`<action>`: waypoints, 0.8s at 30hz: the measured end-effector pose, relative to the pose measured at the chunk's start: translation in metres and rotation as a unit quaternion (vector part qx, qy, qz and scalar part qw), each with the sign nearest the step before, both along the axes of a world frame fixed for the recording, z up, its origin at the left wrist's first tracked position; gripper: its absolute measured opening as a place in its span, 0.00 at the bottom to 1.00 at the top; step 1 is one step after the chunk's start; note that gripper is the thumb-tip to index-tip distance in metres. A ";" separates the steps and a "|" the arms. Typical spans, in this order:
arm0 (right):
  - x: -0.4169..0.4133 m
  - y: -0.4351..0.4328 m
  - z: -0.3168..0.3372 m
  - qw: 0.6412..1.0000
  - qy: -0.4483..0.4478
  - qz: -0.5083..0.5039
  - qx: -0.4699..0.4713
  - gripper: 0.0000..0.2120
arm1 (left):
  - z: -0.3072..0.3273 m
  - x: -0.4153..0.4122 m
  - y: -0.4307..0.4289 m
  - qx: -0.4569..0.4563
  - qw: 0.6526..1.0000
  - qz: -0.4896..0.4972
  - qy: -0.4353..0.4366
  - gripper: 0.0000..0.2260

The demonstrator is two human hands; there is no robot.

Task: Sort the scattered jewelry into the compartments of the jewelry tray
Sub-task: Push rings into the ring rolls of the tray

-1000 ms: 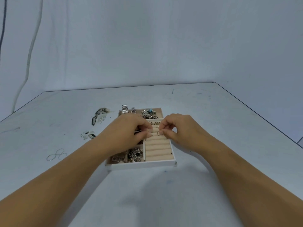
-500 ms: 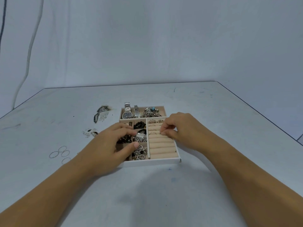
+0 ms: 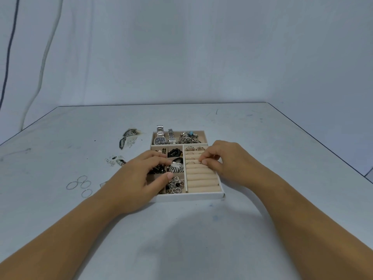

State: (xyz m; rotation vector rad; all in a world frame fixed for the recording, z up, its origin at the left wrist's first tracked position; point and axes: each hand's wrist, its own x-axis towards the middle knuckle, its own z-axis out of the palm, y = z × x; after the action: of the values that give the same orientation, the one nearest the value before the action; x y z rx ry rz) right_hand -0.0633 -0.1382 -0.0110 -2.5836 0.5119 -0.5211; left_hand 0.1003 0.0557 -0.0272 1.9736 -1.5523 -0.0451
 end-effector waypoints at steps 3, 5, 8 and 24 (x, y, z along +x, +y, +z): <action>-0.006 0.000 -0.001 1.000 -0.011 0.002 0.025 0.05 | 0.000 -0.001 0.000 -0.001 1.000 0.002 0.001 0.21; -0.011 -0.005 0.003 0.999 -0.028 -0.005 0.029 0.07 | 0.000 -0.001 0.000 -0.001 1.000 0.002 0.001 0.21; -0.022 -0.019 0.012 0.998 -0.052 -0.037 0.013 0.07 | 0.002 -0.001 0.001 0.003 1.000 0.001 -0.001 0.22; -0.065 -0.065 0.019 0.981 0.164 -0.103 0.029 0.05 | 0.030 -0.055 -0.056 0.020 0.994 -0.091 -0.055 0.20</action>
State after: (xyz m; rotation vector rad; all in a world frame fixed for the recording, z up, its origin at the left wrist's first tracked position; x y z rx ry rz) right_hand -0.1283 -0.2033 0.0076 -2.5840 0.8992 -0.1395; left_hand 0.0453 -0.0002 0.0031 1.8878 -1.8122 -0.0446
